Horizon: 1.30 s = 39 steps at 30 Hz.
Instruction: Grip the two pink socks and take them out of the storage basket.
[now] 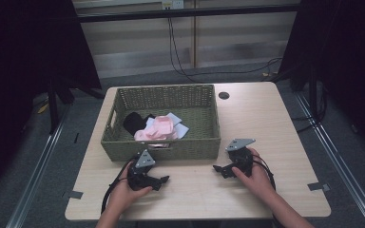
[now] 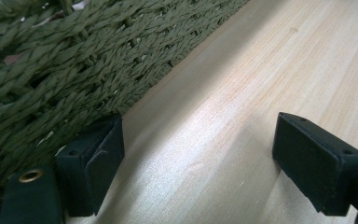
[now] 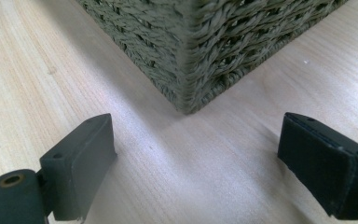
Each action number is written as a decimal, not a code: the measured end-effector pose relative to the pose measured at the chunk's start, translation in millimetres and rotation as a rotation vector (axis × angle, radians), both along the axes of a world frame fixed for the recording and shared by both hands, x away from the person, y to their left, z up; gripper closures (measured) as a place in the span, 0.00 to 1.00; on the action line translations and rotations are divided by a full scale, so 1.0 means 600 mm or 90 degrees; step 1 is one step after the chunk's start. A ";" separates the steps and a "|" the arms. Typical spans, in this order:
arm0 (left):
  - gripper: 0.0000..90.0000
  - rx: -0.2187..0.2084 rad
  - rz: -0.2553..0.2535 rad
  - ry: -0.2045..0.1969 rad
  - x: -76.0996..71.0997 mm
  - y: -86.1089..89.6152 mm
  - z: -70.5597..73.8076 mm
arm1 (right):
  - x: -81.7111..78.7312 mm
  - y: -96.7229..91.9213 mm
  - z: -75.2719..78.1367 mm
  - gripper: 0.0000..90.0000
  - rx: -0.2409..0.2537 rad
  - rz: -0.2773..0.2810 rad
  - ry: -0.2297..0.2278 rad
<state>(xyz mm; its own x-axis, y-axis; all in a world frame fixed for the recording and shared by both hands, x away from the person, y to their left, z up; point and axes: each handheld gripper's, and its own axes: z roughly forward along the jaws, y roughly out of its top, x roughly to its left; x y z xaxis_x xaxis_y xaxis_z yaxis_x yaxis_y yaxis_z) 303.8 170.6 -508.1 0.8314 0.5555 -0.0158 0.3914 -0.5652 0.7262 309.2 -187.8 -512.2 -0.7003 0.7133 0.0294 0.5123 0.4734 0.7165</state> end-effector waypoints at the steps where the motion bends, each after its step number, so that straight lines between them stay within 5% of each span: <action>1: 0.18 -0.001 0.000 0.000 0.000 0.000 0.000 | 0.000 0.000 0.000 0.11 0.000 0.000 -0.001; 9: 0.25 -0.006 0.013 -0.002 -0.002 0.000 0.002 | 0.000 0.000 0.000 0.11 0.000 0.000 0.000; 12: 0.28 -0.017 0.027 0.052 0.003 0.005 0.011 | 0.000 0.000 0.000 0.11 0.000 0.000 0.000; 18: 0.28 -0.005 0.033 0.061 0.009 0.009 0.034 | 0.000 0.000 0.000 0.11 0.001 0.000 -0.001; 29: 0.28 0.025 -0.001 0.087 0.017 -0.002 0.078 | 0.000 0.000 0.000 0.11 0.001 0.000 -0.001; 39: 0.28 0.024 -0.020 0.101 0.029 0.001 0.132 | 0.000 0.000 0.000 0.11 0.001 0.000 0.000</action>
<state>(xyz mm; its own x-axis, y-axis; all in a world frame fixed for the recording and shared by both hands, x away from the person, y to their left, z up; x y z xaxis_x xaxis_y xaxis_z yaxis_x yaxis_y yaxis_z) 321.3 171.1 -428.9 0.8373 0.5315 -0.1284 0.4812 -0.6049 0.6345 309.3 -187.8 -512.3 -0.7004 0.7131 0.0305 0.5118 0.4719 0.7179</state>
